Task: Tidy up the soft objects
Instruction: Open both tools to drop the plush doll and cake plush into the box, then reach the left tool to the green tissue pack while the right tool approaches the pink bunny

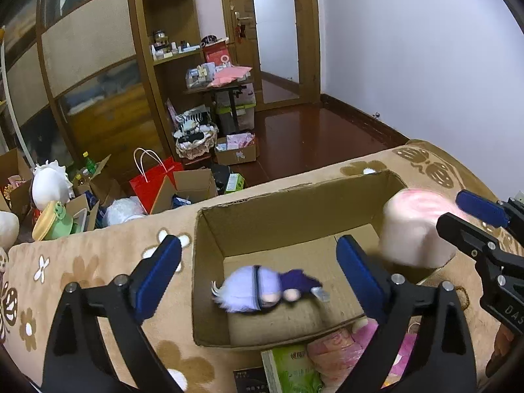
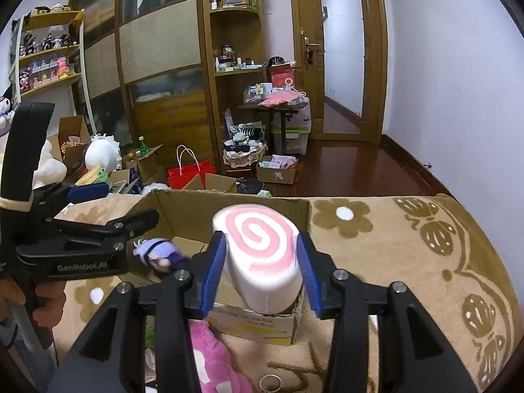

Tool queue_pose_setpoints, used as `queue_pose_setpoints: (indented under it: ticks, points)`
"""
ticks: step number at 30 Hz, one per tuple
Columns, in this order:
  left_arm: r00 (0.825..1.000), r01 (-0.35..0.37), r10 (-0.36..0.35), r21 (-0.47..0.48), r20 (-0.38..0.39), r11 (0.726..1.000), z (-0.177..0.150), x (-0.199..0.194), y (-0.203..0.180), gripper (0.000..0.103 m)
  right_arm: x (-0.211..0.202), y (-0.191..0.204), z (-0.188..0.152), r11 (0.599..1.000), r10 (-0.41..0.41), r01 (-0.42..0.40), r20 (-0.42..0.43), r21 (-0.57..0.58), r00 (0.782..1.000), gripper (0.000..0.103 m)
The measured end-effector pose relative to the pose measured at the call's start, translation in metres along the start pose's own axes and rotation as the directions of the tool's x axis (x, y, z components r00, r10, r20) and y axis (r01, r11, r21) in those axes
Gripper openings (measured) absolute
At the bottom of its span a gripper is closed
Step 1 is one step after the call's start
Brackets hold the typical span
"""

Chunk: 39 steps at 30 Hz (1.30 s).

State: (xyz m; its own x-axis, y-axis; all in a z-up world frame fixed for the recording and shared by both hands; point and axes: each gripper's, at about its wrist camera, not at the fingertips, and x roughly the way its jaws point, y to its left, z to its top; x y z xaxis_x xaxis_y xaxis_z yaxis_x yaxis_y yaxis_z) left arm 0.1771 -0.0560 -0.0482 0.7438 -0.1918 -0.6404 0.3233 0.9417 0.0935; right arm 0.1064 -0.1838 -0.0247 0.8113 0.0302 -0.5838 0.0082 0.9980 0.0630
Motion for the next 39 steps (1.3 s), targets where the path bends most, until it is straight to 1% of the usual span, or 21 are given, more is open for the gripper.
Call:
queue_pose_setpoints:
  ticks: [2,3,4,5,8,9,11,20,26,29,34,37,39]
  points:
    - [1.0,-0.019,0.019,0.013,-0.008,1.0,0.0,0.0,-0.001,0.096,-0.003,-0.001,0.0,1.0,-0.008,0.008,0.011,0.004,1.0,0.065]
    - [1.0,-0.019,0.019,0.018,-0.013,1.0,0.0,0.0,-0.001,0.096,-0.005,-0.002,0.0,1.0,-0.01,0.01,0.017,0.005,1.0,0.069]
    - [1.0,-0.019,0.019,0.017,-0.016,1.0,-0.001,-0.001,-0.001,0.096,-0.006,-0.003,0.001,1.0,-0.01,0.01,0.02,0.006,1.0,0.071]
    - [1.0,-0.018,0.018,0.013,-0.016,1.0,-0.001,-0.002,0.0,0.097,-0.008,-0.002,0.002,1.0,-0.01,0.01,0.022,0.006,1.0,0.075]
    - [1.0,-0.012,0.012,0.003,-0.015,1.0,-0.001,-0.008,0.002,0.1,-0.015,-0.002,0.001,1.0,-0.014,0.014,0.03,0.013,0.999,0.094]
    - [1.0,-0.013,0.013,0.007,-0.011,1.0,-0.001,-0.012,0.002,0.1,-0.017,-0.001,0.001,1.0,-0.014,0.013,0.035,0.018,0.999,0.098]
    - [1.0,-0.016,0.016,0.014,-0.008,1.0,-0.002,-0.018,0.003,0.1,-0.024,0.001,0.0,1.0,-0.012,0.011,0.043,0.023,0.999,0.103]
    - [0.999,-0.01,0.011,0.022,-0.039,1.0,-0.016,-0.044,0.007,0.101,-0.046,0.01,-0.003,0.999,-0.032,0.031,0.051,0.019,0.998,0.103]
    - [0.995,0.022,-0.022,0.0,-0.093,1.0,-0.025,-0.053,0.009,0.101,-0.062,0.015,-0.008,0.998,-0.055,0.054,0.047,0.02,0.997,0.103]
    - [0.992,0.023,-0.024,-0.006,-0.125,1.0,-0.032,-0.051,0.009,0.101,-0.067,0.015,-0.01,0.997,-0.077,0.076,0.035,0.028,0.996,0.103]
    - [0.988,0.008,-0.006,0.01,-0.155,1.0,-0.039,-0.053,0.003,0.101,-0.071,0.015,-0.014,0.995,-0.077,0.077,0.006,0.056,0.997,0.103]
    - [0.985,0.016,-0.015,0.009,-0.172,1.0,-0.041,-0.058,0.0,0.101,-0.074,0.017,-0.017,0.995,-0.08,0.08,-0.002,0.055,0.997,0.103]
    - [0.982,0.036,-0.035,0.0,-0.187,0.999,-0.042,-0.061,-0.001,0.101,-0.074,0.018,-0.019,0.996,-0.079,0.079,-0.007,0.05,0.997,0.103]
